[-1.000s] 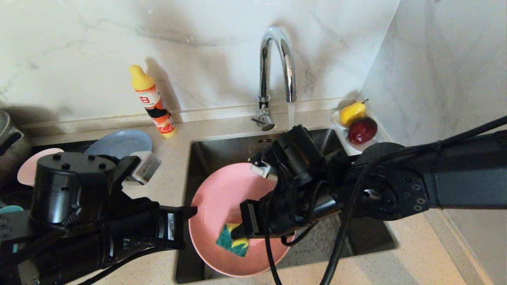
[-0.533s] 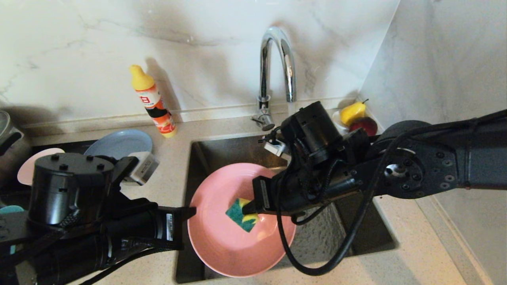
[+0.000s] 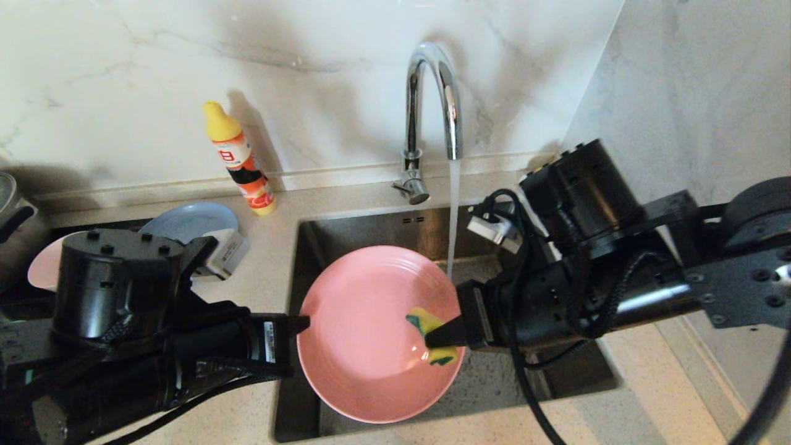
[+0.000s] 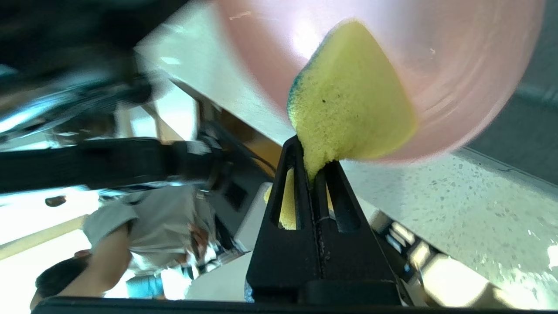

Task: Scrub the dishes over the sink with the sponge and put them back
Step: Wipe the plate, then rinse the plate

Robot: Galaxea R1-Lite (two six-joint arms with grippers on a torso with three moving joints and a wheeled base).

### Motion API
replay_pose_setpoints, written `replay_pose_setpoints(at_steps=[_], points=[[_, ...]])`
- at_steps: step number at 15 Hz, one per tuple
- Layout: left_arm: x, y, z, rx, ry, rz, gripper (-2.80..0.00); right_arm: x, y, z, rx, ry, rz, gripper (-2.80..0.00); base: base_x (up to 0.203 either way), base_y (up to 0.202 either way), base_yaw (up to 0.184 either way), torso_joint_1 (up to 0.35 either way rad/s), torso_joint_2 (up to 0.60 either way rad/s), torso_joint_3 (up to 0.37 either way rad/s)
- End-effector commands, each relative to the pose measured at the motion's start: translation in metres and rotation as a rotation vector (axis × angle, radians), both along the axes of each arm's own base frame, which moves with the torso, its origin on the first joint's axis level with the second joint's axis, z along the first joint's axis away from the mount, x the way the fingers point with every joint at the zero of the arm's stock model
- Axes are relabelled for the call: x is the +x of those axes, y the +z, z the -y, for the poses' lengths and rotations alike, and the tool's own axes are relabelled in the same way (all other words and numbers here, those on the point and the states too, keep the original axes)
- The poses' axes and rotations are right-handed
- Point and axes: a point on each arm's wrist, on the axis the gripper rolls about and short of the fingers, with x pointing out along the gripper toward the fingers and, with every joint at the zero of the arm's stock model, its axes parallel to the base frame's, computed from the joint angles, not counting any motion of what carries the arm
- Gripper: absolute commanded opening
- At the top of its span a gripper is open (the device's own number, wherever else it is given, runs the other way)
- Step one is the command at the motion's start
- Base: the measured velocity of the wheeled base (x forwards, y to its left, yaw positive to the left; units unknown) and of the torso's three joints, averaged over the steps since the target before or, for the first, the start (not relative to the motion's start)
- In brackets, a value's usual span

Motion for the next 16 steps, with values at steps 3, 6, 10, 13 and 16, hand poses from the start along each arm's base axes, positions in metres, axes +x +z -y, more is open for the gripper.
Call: replay_pose_setpoints(at_steps=[3,6,10,13,16], points=[[0.029,-0.009,0.019,0.011,0.022,-0.077,-2.8,-0.04,0.069,0.06,0.153,-0.066,0.167,-2.8,0.0,0.0,0.0,0.0,0.0,0.0],[0.059,-0.023,0.04,0.027,0.048,-0.161,-2.8,-0.038,0.085,0.117,0.159,-0.277,0.219,-2.8,0.0,0.0,0.0,0.0,0.0,0.0],[0.1,-0.031,0.068,0.034,0.073,-0.194,-2.8,-0.046,0.078,0.177,0.155,-0.488,0.199,-2.8,0.0,0.0,0.0,0.0,0.0,0.0],[0.114,-0.036,0.084,0.025,0.065,-0.199,-2.8,-0.055,0.065,0.193,0.16,-0.529,0.166,-2.8,0.0,0.0,0.0,0.0,0.0,0.0],[0.128,-0.044,0.099,0.024,0.055,-0.197,-2.8,-0.062,0.056,0.194,0.158,-0.523,0.141,-2.8,0.0,0.0,0.0,0.0,0.0,0.0]])
